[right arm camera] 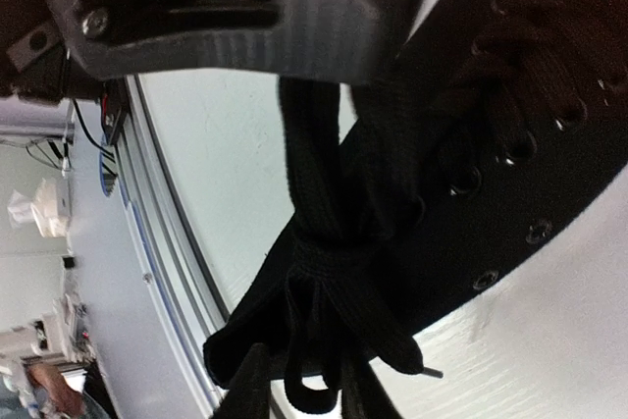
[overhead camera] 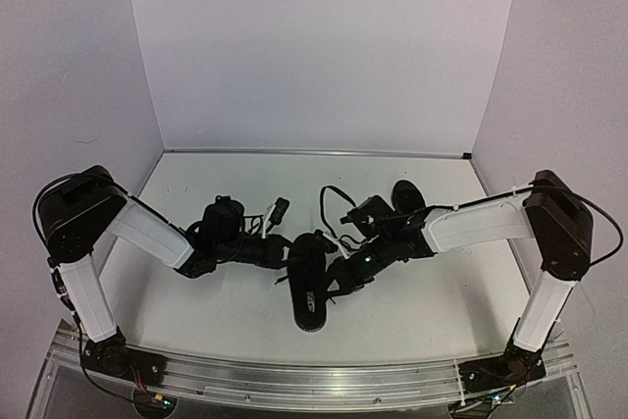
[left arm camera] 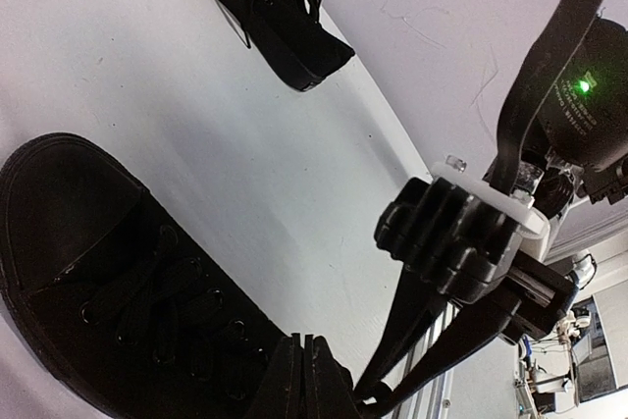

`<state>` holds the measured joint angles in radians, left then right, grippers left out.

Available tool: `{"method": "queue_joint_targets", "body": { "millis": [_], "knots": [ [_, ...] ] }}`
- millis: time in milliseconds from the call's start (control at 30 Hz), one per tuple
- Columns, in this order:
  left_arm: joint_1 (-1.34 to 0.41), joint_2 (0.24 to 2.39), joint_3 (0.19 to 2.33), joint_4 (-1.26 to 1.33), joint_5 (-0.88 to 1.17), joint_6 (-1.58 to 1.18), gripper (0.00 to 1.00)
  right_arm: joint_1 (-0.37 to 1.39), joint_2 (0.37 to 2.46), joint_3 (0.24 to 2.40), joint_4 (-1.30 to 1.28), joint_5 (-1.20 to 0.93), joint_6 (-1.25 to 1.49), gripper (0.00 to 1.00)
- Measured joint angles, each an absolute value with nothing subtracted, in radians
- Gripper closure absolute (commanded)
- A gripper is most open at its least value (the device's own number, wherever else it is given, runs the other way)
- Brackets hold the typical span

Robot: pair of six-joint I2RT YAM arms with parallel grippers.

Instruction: Tie the shoes

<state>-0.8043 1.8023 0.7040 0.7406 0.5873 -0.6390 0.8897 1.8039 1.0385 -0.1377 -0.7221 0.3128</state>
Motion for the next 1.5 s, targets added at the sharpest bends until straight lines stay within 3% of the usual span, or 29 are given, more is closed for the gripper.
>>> {"method": "queue_joint_targets", "body": {
  "millis": [733,1500],
  "knots": [
    [-0.804,1.782,0.702,0.599,0.449,-0.649,1.0,0.893,1.772,0.999,-0.197,-0.673,0.295,1.0],
    [-0.771,1.726,0.72,0.39,0.418,-0.459,1.0,0.894,1.75,0.962,-0.203,-0.661,0.275,1.0]
  ]
}}
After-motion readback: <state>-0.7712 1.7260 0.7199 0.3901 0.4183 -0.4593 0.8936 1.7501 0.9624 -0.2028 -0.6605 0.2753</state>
